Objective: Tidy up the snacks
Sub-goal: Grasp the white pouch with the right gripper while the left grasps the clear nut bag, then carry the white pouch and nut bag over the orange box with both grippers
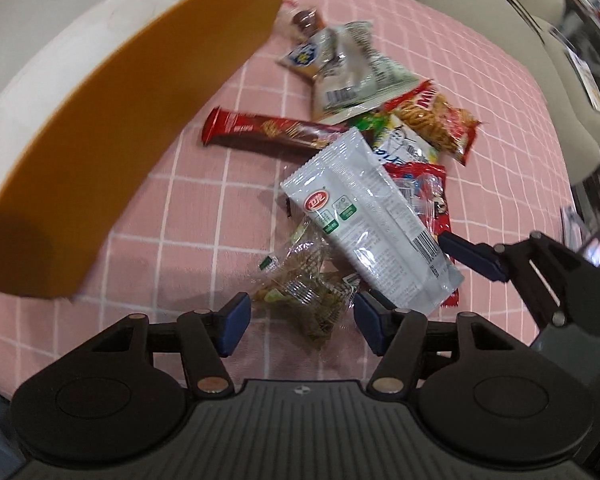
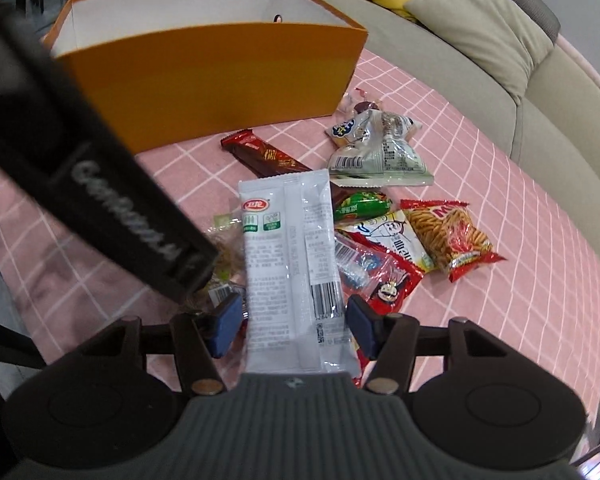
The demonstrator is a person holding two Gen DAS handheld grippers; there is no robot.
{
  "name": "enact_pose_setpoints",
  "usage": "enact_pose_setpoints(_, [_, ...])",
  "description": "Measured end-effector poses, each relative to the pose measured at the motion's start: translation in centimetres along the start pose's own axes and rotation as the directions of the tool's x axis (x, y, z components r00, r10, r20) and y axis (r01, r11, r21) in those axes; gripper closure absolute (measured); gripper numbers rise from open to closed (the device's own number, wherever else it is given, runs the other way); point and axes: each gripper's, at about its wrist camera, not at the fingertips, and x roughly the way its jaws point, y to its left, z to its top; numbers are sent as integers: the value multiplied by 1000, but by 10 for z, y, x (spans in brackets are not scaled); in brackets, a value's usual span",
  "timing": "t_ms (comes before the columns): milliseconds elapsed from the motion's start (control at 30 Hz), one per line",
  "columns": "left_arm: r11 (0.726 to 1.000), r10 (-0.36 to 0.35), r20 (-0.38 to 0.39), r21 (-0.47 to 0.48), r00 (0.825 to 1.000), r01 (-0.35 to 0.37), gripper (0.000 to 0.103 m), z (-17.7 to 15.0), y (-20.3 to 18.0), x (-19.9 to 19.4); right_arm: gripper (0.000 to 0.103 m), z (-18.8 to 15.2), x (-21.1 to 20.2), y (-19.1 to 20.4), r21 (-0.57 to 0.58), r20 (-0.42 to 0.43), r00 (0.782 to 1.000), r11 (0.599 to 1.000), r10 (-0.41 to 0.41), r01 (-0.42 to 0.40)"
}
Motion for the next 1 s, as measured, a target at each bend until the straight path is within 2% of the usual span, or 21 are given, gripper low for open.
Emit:
enact_pose_setpoints(167, [998,-5,-6,-61,1000,5,35,1,5,10,47,-1,7,3,-33,7,1000,999,-14,14])
enact_pose_setpoints(300, [994,-22,0,-106,1000,22,35,4,11,13,49,0,9,-3,11,10,1000,1000,12,-12])
enact_pose_setpoints(533, [993,-21,0,-118,1000,21,34,4,11,17,54,-1,11,-8,51,21,999,998,30,-31])
enact_pose_setpoints(700, [991,-9,-10,-134,1000,7,41,5,13,21,55,-1,9,-8,58,26,999,998,36,-37])
enact_pose_setpoints(733, [992,-9,-5,-129,1000,8,45,5,12,21,55,0,10,-8,63,25,999,997,36,-37])
enact_pose_setpoints(867, [992,-34,15,-121,999,36,74,4,13,14,56,1,8,-10,76,28,999,996,35,-37])
enact_pose_setpoints(1000, [991,-50,31,-126,998,54,82,1,19,9,56,4,3,-7,82,42,999,996,35,-39])
